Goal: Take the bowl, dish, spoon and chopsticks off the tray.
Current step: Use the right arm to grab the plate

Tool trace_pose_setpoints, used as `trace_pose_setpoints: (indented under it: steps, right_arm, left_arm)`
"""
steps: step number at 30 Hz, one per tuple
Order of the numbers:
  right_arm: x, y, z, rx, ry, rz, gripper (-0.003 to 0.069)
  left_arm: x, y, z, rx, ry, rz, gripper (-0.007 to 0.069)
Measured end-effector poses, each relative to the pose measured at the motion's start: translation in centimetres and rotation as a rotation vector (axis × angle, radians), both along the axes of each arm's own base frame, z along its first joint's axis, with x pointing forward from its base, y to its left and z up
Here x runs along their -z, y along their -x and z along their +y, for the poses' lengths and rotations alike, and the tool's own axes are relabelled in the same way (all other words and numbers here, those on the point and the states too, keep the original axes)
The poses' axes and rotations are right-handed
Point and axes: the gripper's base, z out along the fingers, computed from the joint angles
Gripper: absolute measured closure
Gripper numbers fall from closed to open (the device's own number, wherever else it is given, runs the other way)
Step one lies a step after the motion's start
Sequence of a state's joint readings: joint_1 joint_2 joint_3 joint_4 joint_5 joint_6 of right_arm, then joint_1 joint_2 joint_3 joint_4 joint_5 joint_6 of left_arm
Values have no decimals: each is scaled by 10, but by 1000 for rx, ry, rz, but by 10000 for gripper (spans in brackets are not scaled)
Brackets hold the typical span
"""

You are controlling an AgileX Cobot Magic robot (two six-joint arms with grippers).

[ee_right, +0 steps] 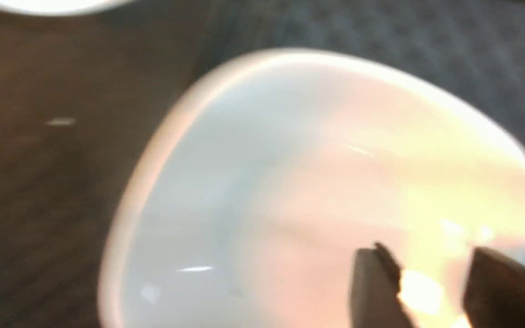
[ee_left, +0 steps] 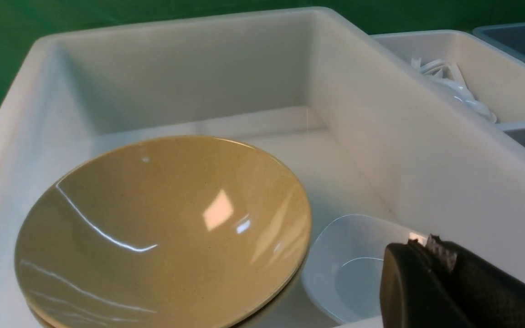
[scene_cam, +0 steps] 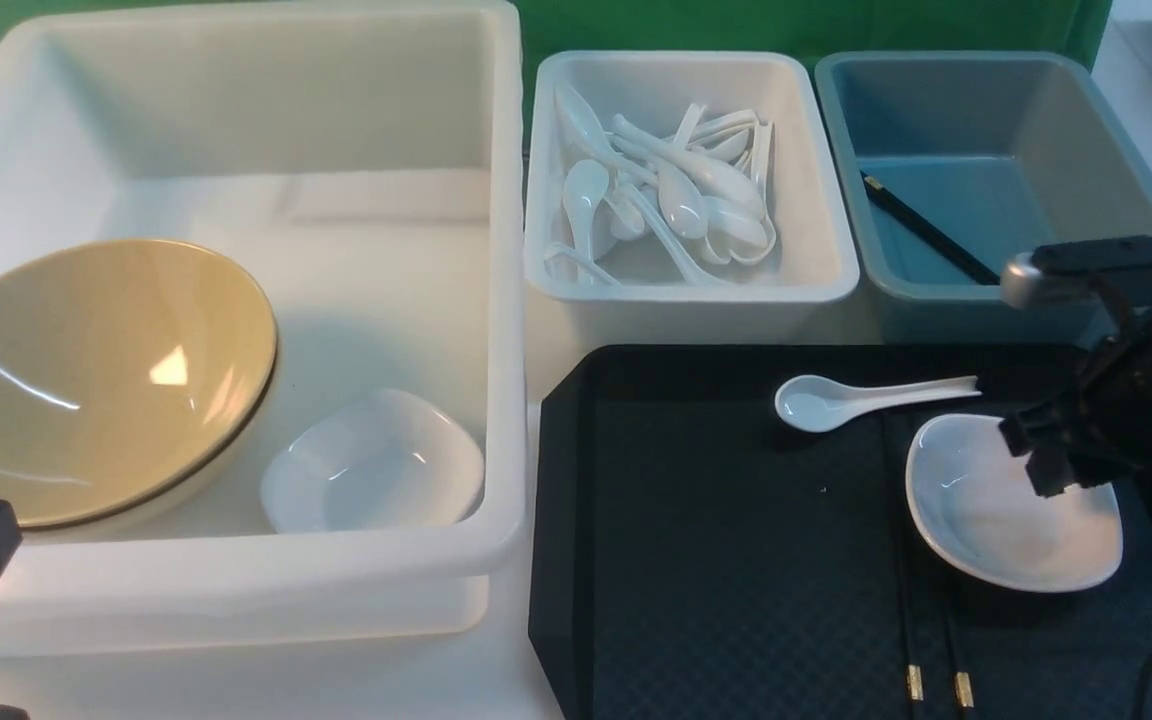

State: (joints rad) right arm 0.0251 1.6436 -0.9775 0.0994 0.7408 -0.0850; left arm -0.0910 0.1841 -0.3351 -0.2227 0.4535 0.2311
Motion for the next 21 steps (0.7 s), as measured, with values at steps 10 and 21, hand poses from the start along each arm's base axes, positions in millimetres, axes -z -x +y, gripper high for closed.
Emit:
trace_pose_setpoints:
  steps: [10, 21]
  right_arm:
    - [35, -9, -19, 107, -25, 38, 159]
    - [22, -8, -16, 73, -53, 0, 449]
  left_arm:
    - [-1, 0, 0, -2, 1, -8, 630]
    - [-1, 0, 0, -4, -6, -10, 630]
